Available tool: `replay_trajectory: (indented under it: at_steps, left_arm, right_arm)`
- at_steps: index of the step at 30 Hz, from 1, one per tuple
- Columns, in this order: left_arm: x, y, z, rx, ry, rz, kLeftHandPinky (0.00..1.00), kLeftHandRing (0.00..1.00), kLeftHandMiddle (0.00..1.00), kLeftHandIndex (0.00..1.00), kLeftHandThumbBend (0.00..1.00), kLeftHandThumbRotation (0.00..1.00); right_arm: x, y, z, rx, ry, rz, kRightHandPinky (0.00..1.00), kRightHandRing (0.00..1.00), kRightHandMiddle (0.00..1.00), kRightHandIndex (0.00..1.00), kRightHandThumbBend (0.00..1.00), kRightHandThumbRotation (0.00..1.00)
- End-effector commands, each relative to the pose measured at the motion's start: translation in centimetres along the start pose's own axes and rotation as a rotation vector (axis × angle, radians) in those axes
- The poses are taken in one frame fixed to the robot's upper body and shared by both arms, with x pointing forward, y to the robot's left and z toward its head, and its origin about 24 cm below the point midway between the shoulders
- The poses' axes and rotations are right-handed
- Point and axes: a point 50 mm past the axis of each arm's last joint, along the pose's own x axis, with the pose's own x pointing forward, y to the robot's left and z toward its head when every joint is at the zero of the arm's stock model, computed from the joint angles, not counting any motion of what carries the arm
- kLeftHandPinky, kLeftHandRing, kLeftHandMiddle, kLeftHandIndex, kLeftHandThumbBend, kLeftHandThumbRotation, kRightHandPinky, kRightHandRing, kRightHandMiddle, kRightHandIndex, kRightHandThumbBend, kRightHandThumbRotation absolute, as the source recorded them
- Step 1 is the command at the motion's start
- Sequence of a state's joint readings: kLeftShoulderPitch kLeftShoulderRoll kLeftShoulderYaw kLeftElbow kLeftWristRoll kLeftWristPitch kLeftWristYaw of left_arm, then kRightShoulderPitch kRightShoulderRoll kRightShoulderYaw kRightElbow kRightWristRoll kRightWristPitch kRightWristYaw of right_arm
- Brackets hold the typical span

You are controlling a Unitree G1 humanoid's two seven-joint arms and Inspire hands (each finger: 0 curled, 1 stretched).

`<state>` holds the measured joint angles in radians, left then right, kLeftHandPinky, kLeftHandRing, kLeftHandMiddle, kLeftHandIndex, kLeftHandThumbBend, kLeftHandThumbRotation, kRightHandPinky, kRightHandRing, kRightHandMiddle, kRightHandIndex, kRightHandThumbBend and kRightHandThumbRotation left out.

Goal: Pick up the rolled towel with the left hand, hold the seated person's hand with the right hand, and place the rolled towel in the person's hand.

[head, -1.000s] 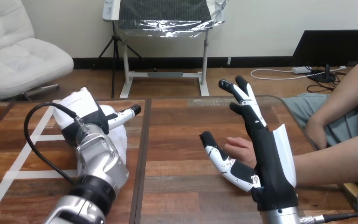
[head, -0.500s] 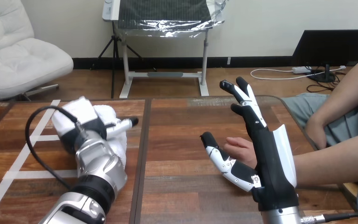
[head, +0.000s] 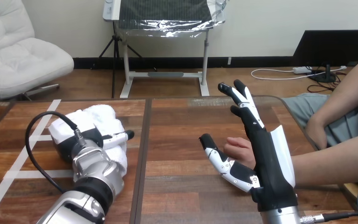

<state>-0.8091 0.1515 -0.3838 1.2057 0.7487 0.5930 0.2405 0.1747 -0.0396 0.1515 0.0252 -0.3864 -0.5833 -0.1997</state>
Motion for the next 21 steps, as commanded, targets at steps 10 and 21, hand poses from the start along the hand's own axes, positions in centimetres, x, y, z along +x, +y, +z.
replay_trajectory:
  at_steps: [10, 21]
  left_arm:
    - [0.8, 2.7, 0.3, 0.066, -0.015, 0.058, 0.99, 0.98, 1.00, 1.00, 1.00, 0.95]
    - [1.0, 2.1, -0.1, 0.061, -0.032, 0.024, 0.89, 0.93, 0.99, 1.00, 1.00, 0.93]
  right_arm:
    - [2.0, -0.6, 1.7, 0.013, -0.098, -0.028, 0.91, 0.98, 1.00, 0.88, 0.39, 0.07]
    - [1.9, -0.7, 1.7, 0.007, -0.096, -0.020, 0.91, 0.98, 1.00, 0.88, 0.39, 0.07]
